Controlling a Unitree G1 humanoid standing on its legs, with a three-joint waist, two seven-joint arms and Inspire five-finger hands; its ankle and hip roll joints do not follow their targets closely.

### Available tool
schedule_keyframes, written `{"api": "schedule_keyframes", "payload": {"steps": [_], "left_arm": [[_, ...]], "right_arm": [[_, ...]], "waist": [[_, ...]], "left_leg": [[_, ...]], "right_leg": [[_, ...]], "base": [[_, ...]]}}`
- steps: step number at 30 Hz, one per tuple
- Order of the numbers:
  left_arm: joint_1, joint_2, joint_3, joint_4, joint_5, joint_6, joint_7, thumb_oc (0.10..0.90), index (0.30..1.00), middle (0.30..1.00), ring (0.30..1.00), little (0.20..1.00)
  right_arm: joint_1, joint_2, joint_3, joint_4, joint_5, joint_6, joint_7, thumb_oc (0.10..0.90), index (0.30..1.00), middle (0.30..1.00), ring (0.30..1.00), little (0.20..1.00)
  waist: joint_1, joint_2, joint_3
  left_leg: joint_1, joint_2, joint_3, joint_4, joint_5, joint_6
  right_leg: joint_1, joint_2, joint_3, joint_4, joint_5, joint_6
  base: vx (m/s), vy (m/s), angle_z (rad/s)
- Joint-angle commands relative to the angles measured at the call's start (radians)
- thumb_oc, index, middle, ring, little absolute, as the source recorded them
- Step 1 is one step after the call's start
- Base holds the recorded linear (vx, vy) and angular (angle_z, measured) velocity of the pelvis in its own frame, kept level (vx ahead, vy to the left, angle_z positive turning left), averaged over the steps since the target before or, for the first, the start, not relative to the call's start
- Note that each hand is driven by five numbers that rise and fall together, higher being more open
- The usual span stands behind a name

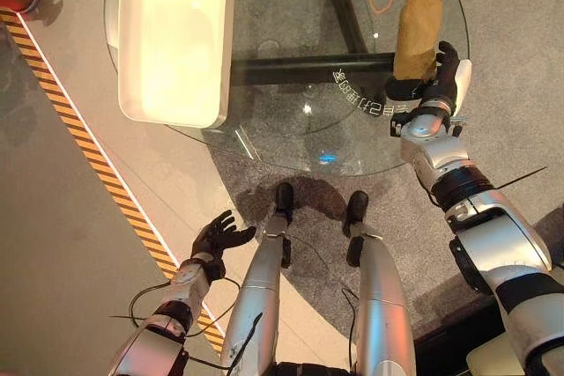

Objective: Wipe the table with a cloth and put it in the basket.

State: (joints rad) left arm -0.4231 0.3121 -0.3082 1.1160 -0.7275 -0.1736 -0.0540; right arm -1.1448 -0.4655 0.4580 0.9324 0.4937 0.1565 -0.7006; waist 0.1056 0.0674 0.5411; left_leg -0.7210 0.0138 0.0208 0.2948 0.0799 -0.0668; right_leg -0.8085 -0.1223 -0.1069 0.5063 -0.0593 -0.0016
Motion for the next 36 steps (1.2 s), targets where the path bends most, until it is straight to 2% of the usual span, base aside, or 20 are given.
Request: {"api": "schedule_keyframes", "payload": {"steps": [1,24,25,26,29,36], "left_arm": [[0.062,-0.031,-0.034,-0.003,0.005,-0.01,0.018,0.8,0.9,0.9,0.9,0.9],[0.07,-0.034,-0.063,-0.02,-0.008,-0.004,0.015,0.8,0.9,0.9,0.9,0.9],[0.071,-0.033,-0.063,-0.021,-0.007,-0.003,0.014,0.8,0.9,0.9,0.9,0.9],[0.07,-0.033,-0.064,-0.023,-0.008,-0.002,0.015,0.8,0.9,0.9,0.9,0.9],[0.067,-0.029,-0.064,-0.025,-0.008,0.002,0.009,0.8,0.9,0.9,0.9,0.9],[0.067,-0.027,-0.069,-0.019,-0.012,-0.002,0.004,0.8,0.9,0.9,0.9,0.9]], "right_arm": [[-0.14,-0.054,0.057,0.01,-0.048,-0.007,-0.016,0.8,0.9,0.9,0.9,0.9],[-0.209,-0.074,0.112,0.13,-0.12,0.039,0.001,0.8,0.9,0.9,0.9,0.9],[-0.206,-0.074,0.114,0.136,-0.125,0.049,0.017,0.287,0.46,0.46,0.46,0.387],[-0.206,-0.074,0.115,0.139,-0.125,0.05,0.02,0.1,0.3,0.3,0.3,0.2],[-0.206,-0.084,0.131,0.167,-0.119,0.071,0.068,0.1,0.3,0.3,0.3,0.2],[-0.203,-0.088,0.128,0.205,-0.114,0.073,0.097,0.1,0.3,0.3,0.3,0.2]], "waist": [[-0.002,0.068,-0.021],[0.021,0.095,-0.021],[0.021,0.096,-0.021],[0.021,0.096,-0.021],[0.024,0.098,-0.021],[0.024,0.098,-0.021]], "left_leg": [[-0.01,-0.058,0.03,0.051,-0.068,0.026],[-0.025,-0.068,0.02,0.05,-0.059,0.028],[-0.026,-0.069,0.02,0.051,-0.059,0.029],[-0.026,-0.069,0.02,0.051,-0.059,0.03],[-0.027,-0.069,0.02,0.051,-0.059,0.032],[-0.033,-0.067,0.02,0.049,-0.055,0.033]], "right_leg": [[0.029,0.03,-0.078,-0.048,-0.014,-0.002],[0.004,0.02,-0.088,-0.032,-0.014,0.004],[0.004,0.021,-0.088,-0.031,-0.014,0.003],[0.003,0.021,-0.088,-0.031,-0.014,0.003],[0.001,0.02,-0.089,-0.029,-0.016,0.002],[-0.007,0.022,-0.089,-0.031,-0.009,0.005]], "base": [[0.0,0.0,0.0],[0.0,0.0,0.01],[0.01,0.004,0.05],[0.02,0.002,0.03],[0.0,0.0,0.0],[0.0,0.0,0.0]]}}
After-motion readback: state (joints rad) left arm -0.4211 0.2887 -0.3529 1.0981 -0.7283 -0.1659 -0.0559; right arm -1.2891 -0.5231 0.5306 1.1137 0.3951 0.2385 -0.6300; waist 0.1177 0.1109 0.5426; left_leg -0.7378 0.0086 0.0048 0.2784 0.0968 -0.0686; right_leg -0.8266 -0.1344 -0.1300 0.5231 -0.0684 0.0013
